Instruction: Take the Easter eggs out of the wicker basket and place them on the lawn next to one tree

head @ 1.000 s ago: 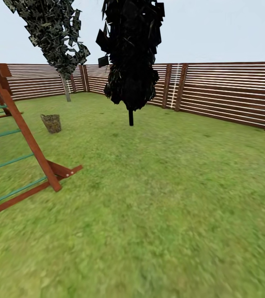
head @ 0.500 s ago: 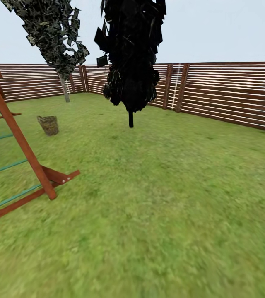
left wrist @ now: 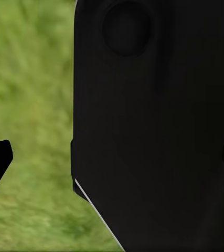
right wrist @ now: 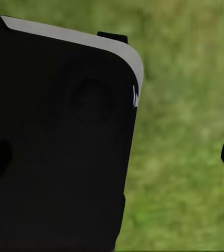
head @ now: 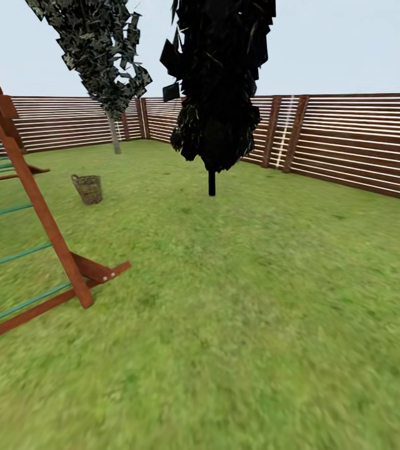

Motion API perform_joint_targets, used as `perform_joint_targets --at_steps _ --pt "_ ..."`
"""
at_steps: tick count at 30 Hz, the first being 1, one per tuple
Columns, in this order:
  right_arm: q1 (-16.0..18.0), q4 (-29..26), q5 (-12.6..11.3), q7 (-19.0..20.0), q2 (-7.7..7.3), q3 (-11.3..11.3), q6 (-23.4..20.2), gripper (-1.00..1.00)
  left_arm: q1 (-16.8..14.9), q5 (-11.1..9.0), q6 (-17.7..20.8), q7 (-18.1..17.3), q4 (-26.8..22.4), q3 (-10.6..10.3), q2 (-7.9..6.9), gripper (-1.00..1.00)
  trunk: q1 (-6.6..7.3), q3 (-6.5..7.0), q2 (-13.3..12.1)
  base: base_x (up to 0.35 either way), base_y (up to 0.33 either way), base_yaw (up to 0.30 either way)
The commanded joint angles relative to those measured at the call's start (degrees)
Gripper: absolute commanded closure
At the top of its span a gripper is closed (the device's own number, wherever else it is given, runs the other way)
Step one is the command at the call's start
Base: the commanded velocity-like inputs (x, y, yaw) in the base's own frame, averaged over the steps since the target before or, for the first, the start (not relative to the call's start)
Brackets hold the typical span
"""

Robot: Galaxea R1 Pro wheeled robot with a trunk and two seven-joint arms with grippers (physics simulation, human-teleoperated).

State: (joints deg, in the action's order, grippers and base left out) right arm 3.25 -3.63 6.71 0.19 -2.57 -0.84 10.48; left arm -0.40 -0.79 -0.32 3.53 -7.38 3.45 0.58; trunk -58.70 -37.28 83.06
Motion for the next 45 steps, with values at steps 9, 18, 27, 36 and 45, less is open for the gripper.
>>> perform_joint_targets --at_steps 9,18,27,36,45 --pt "0.0 0.0 0.3 0.0 -0.04 0.0 0.2 -1.00 0.0 -0.1 0.0 0.1 0.0 0.3 0.03 -1.00 -0.03 -0.05 0.0 0.328 0.000 0.048" --pt "0.0 0.0 0.3 0.0 -0.07 0.0 0.2 -1.00 0.0 -0.1 0.0 0.1 0.0 0.3 0.03 -1.00 -0.03 -0.05 0.0 0.328 0.000 0.000" --pt "0.0 0.0 0.3 0.0 -0.05 0.0 0.2 -1.00 0.0 -0.1 0.0 0.1 0.0 0.3 0.03 -1.00 -0.03 -0.05 0.0 0.328 0.000 0.000" --pt "0.0 0.0 0.3 0.1 -0.10 0.0 0.2 -1.00 0.0 -0.1 0.0 0.1 0.0 0.3 0.03 -1.00 -0.03 -0.05 0.0 0.328 0.000 0.000" --pt "0.0 0.0 0.3 0.0 -0.12 0.0 0.2 -1.00 0.0 -0.1 0.0 0.1 0.0 0.3 0.03 -1.00 -0.03 -0.05 0.0 0.328 0.000 0.000"
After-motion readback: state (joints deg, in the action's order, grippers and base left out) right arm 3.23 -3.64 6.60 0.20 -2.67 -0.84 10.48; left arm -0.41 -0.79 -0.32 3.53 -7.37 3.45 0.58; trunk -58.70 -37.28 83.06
